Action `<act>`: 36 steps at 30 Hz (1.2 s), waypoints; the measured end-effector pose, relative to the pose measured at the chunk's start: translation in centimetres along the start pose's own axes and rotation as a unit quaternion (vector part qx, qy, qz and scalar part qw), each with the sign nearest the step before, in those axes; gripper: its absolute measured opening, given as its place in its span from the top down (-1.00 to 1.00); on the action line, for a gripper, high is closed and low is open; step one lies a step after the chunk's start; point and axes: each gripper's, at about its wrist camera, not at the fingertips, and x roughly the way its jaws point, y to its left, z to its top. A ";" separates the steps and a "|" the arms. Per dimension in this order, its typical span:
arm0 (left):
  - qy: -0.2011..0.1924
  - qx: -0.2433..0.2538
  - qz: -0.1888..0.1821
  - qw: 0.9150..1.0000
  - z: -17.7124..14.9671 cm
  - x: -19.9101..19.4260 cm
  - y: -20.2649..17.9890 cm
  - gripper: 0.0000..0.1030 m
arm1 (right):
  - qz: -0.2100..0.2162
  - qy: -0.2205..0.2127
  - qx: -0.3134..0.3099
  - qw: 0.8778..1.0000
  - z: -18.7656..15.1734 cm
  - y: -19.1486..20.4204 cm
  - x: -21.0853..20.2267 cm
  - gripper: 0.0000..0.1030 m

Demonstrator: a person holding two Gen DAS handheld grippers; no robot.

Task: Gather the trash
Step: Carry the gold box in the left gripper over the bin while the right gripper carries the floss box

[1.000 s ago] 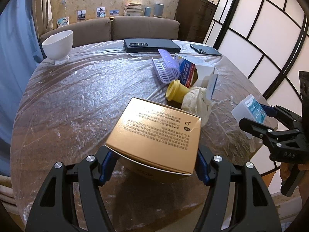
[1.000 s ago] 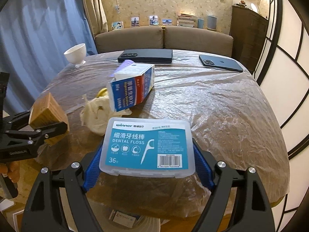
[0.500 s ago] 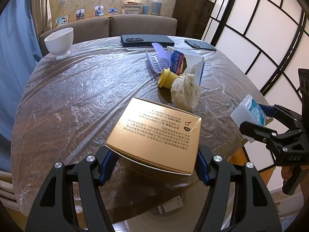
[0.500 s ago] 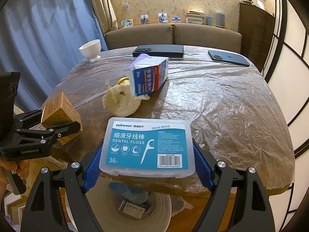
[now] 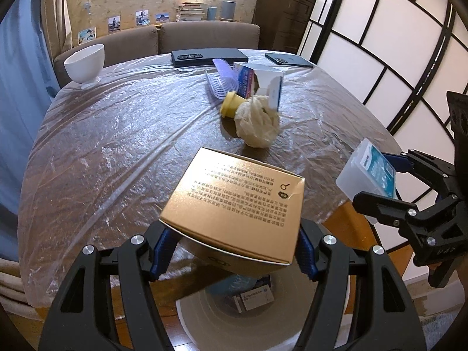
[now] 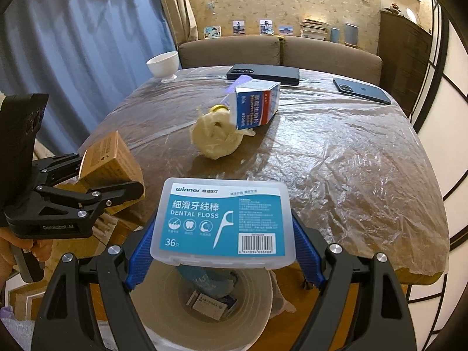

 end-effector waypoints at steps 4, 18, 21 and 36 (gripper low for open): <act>0.004 0.005 0.000 1.000 -0.5 -0.2 -0.5 -0.32 | 0.005 0.006 0.000 1.000 -0.6 0.2 -0.1 -0.56; 0.020 0.008 -0.002 1.000 -2.7 -1.1 -1.3 -0.32 | 0.014 0.025 -0.004 1.000 -2.5 0.9 -0.3 -0.56; 0.026 0.007 -0.004 1.000 -3.2 -1.2 -1.6 -0.32 | 0.018 0.030 -0.007 0.999 -3.0 1.2 -0.3 -0.56; 0.052 0.007 -0.008 0.999 -6.1 -1.0 -2.7 -0.32 | 0.023 0.064 -0.015 0.998 -5.7 1.9 0.3 -0.56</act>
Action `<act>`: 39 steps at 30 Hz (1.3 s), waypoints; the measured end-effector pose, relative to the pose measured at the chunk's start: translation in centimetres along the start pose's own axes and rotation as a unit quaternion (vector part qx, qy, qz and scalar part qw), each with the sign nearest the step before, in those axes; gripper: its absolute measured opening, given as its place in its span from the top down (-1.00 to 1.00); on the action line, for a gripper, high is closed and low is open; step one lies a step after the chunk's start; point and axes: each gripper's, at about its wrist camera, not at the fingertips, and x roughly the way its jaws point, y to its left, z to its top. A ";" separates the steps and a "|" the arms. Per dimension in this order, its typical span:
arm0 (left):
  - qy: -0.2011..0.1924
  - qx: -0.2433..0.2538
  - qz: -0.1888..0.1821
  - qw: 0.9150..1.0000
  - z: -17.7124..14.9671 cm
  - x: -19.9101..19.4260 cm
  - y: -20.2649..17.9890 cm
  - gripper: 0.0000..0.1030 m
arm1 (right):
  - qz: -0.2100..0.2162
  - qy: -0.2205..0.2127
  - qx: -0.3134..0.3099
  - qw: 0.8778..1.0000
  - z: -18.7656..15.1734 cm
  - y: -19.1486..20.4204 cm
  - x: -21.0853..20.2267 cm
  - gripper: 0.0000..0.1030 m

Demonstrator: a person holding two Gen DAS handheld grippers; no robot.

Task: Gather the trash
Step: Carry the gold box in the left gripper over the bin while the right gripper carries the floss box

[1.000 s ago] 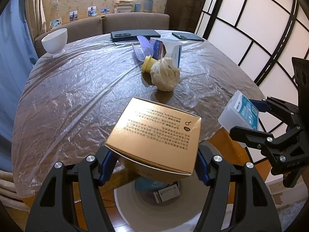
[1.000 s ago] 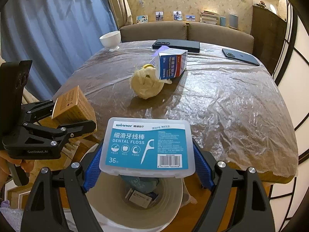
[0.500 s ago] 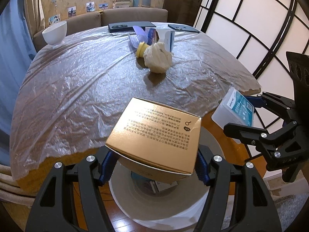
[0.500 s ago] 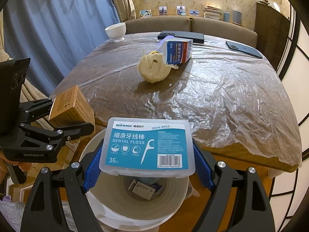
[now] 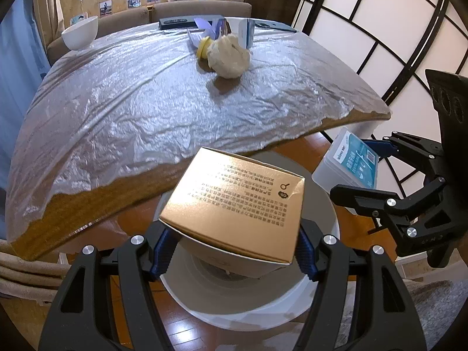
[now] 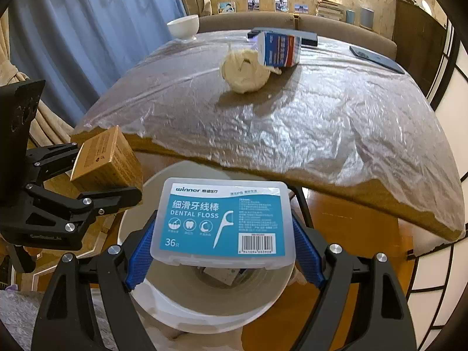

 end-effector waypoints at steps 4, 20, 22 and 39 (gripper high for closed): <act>0.006 0.002 0.003 1.000 -0.7 0.4 -0.3 -0.32 | -0.001 0.010 0.000 1.000 -0.5 0.0 0.3 -0.56; 0.022 0.001 0.013 1.000 -2.1 2.1 -0.7 -0.32 | 0.001 0.037 0.000 0.999 -1.3 -0.1 2.3 -0.56; 0.025 0.000 0.014 1.000 -2.2 2.4 -0.5 -0.32 | 0.001 0.041 0.000 0.999 -1.4 -0.1 2.6 -0.56; 0.060 -0.004 0.028 0.998 -4.0 5.7 0.9 -0.32 | -0.002 0.067 0.005 0.998 -2.0 0.1 5.8 -0.56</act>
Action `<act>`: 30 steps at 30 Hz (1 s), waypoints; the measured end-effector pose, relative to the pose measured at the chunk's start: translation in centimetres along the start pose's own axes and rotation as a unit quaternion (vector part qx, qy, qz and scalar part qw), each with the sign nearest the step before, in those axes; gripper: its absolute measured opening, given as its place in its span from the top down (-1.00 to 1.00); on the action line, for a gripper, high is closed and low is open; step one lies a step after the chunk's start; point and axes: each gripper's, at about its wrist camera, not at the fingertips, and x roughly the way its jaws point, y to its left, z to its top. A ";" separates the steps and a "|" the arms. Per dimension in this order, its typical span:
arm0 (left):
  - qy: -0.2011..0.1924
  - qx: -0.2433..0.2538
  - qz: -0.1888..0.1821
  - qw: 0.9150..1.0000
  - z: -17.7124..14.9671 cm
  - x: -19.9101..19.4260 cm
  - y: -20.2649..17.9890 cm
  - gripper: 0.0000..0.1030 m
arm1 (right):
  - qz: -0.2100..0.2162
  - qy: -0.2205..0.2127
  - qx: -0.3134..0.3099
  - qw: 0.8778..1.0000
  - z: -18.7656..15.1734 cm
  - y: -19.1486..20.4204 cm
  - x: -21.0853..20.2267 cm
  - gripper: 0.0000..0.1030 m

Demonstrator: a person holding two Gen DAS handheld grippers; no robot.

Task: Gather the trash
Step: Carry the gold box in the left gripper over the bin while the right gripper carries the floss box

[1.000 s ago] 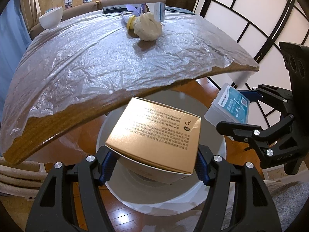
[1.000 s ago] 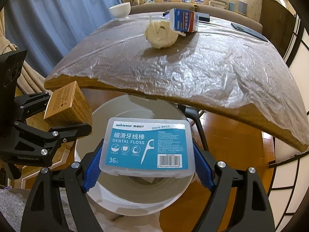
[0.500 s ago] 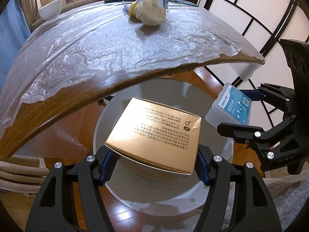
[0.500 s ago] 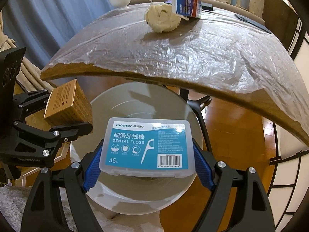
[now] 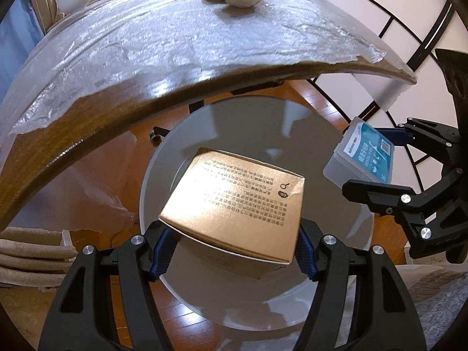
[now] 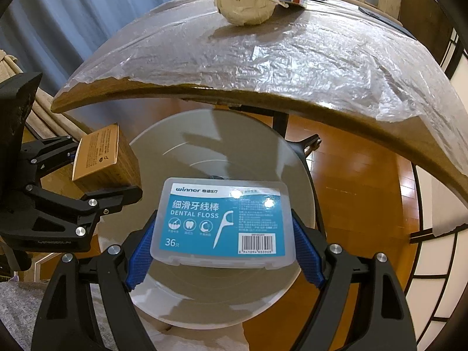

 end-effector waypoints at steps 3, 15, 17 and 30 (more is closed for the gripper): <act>0.004 -0.001 0.001 1.000 -0.2 0.5 0.2 -0.32 | -0.001 0.004 -0.002 1.000 -0.1 -0.1 0.4 -0.56; 0.019 0.003 0.006 1.000 -1.3 3.6 0.6 -0.32 | -0.005 0.018 0.001 1.000 0.1 -0.2 2.0 -0.56; 0.021 0.004 0.007 1.000 -1.2 4.0 0.3 -0.32 | -0.006 0.019 0.002 1.000 0.0 -0.2 2.2 -0.56; 0.022 0.009 0.005 1.000 -1.3 5.4 0.0 -0.32 | -0.006 0.025 0.001 1.000 -0.1 -0.3 2.8 -0.56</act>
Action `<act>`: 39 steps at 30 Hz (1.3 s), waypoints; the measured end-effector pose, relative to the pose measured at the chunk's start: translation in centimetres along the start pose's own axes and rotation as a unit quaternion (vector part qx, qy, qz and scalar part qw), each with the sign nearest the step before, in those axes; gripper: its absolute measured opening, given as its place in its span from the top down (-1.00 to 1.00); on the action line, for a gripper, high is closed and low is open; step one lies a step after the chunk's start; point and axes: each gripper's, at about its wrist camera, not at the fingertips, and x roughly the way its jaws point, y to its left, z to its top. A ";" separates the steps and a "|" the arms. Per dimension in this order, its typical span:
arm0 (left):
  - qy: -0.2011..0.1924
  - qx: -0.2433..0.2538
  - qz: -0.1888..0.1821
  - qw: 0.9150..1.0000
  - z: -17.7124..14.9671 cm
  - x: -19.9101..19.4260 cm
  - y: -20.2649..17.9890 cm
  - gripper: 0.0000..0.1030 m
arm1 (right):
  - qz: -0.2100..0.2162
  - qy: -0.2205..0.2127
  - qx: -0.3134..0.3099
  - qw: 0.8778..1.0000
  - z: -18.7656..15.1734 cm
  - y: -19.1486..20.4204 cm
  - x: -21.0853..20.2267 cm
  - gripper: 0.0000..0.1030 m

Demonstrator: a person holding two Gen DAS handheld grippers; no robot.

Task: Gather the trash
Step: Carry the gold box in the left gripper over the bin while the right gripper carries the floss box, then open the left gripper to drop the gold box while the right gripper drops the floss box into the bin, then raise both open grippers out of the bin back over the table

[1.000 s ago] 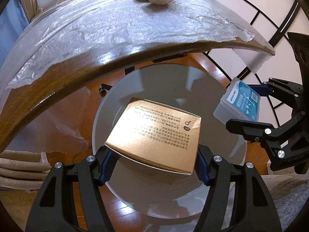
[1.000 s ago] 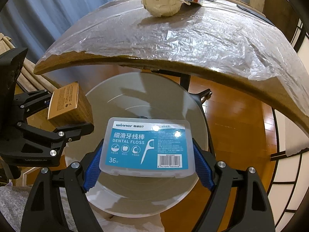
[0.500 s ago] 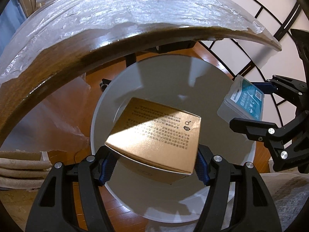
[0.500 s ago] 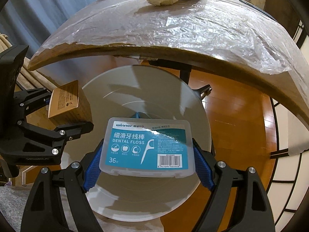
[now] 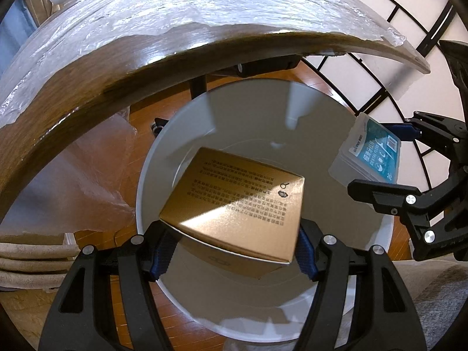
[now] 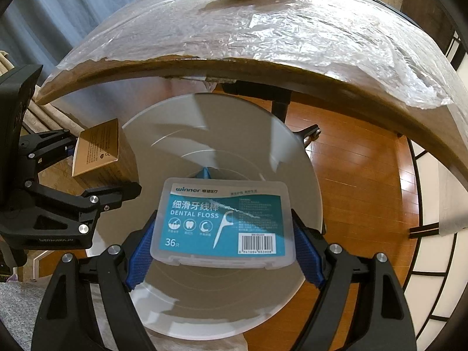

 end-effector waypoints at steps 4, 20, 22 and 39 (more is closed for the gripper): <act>-0.026 0.010 -0.017 0.999 0.6 -1.6 -0.2 -0.59 | 0.006 0.001 -0.001 1.000 0.0 -0.1 -0.1 -0.57; -0.153 -0.007 -0.002 0.988 2.5 -10.9 0.5 -0.91 | -0.033 -0.151 0.039 0.987 4.7 -3.0 -9.9 -0.84; -0.177 -0.006 0.009 0.984 3.8 -11.5 0.4 -0.95 | -0.036 -0.171 0.052 0.983 6.7 -3.8 -10.7 -0.85; -0.197 0.025 0.046 0.979 14.6 -6.7 -2.0 -0.95 | -0.009 -0.152 0.120 0.981 22.9 -7.8 -6.0 -0.68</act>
